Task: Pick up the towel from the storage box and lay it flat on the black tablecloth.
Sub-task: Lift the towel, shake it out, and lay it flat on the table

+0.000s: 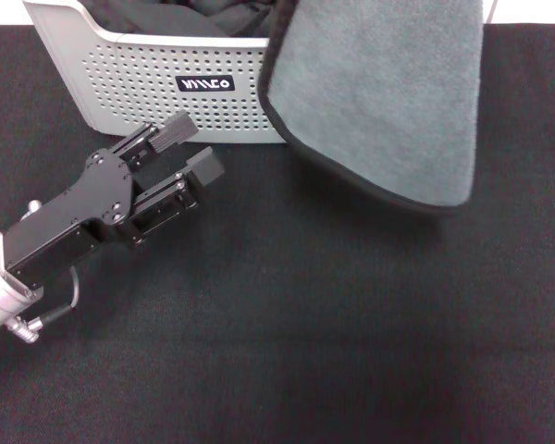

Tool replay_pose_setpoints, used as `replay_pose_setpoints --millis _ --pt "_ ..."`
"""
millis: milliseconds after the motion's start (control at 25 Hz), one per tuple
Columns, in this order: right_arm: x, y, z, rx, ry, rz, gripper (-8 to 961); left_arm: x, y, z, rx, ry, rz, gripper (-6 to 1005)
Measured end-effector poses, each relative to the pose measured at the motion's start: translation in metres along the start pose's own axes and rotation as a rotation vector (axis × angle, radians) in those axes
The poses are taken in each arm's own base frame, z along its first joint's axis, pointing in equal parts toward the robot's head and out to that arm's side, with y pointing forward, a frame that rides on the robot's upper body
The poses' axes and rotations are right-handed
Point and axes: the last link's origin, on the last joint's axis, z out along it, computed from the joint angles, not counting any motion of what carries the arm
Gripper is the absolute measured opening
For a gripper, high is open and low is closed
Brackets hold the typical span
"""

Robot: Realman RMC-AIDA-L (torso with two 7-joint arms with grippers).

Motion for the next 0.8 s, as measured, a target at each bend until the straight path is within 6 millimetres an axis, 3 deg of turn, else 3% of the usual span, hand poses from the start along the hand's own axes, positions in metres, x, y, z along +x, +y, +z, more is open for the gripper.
replay_pose_setpoints --millis 240,800 --pt "0.0 0.0 0.004 -0.004 -0.005 -0.001 16 0.001 -0.005 0.012 -0.012 -0.015 -0.02 740" --pt "0.001 0.001 0.017 -0.029 -0.011 0.001 16 -0.001 -0.007 0.03 -0.019 -0.005 -0.013 723"
